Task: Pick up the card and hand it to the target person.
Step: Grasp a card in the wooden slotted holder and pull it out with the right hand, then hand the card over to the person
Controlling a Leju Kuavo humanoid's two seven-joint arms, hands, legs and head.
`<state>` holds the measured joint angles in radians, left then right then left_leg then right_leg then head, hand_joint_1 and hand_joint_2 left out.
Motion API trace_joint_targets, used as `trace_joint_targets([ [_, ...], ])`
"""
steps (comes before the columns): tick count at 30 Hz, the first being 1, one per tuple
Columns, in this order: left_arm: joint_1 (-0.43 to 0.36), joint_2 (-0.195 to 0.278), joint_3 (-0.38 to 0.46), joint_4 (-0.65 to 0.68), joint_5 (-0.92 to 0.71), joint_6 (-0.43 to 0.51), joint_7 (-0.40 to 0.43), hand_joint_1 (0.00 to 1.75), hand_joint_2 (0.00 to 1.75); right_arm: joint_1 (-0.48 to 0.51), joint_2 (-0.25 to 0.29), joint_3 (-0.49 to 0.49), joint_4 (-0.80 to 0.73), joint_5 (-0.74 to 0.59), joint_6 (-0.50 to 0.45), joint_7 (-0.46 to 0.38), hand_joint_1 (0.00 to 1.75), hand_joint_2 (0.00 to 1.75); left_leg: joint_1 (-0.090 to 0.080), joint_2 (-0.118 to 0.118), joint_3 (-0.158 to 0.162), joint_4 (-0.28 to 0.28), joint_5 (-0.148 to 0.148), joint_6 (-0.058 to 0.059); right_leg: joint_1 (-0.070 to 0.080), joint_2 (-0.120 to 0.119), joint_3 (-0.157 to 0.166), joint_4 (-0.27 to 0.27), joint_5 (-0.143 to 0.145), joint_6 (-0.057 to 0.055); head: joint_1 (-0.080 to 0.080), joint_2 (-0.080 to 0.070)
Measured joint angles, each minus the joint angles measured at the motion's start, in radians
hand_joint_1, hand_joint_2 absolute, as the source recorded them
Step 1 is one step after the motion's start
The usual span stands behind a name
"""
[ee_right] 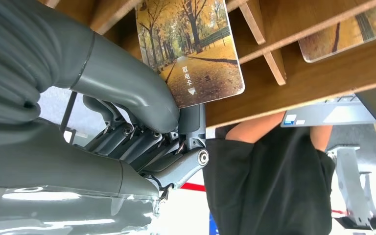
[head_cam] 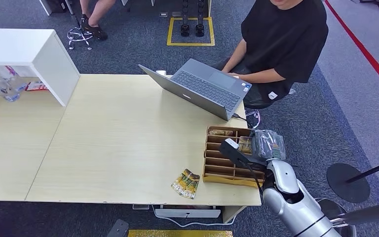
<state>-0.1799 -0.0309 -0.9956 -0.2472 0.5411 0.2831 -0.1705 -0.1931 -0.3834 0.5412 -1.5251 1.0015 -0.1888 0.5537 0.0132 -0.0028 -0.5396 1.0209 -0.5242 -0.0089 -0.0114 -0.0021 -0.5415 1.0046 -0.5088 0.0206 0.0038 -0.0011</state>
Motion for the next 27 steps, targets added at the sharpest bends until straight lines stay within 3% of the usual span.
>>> trace_joint_targets([
  [7,0.0,0.0,0.0,0.0,-0.001,0.0,0.0,0.0,0.0,0.0,0.0,0.0,0.0,0.027,-0.025,-0.001,1.74,1.75,0.0,0.0,0.0,0.0,0.0,0.0,0.0,0.0,0.0,0.0,0.0,0.0,0.0,0.0],
  [16,0.0,0.0,0.0,0.0,-0.005,0.0,0.0,0.0,0.0,0.002,0.004,-0.001,-0.008,0.124,-0.113,-0.02,1.75,1.75,0.0,0.0,0.0,0.0,0.0,0.0,0.0,0.0,0.0,0.0,0.0,0.0,0.0,0.0],
  [22,0.0,0.0,0.0,0.0,-0.006,0.0,0.0,0.0,0.0,0.002,0.006,-0.001,-0.01,0.13,-0.119,-0.02,1.75,1.75,0.0,0.0,0.0,0.0,0.0,0.0,0.0,0.0,0.0,0.0,0.0,0.0,0.0,0.0],
  [27,0.0,0.0,0.0,0.0,-0.006,0.0,0.0,0.0,0.0,0.014,0.013,-0.003,-0.016,0.192,-0.193,-0.03,1.75,1.75,0.0,0.0,0.0,0.0,0.0,0.0,0.0,0.0,0.0,0.0,0.0,0.0,0.0,0.0],
])
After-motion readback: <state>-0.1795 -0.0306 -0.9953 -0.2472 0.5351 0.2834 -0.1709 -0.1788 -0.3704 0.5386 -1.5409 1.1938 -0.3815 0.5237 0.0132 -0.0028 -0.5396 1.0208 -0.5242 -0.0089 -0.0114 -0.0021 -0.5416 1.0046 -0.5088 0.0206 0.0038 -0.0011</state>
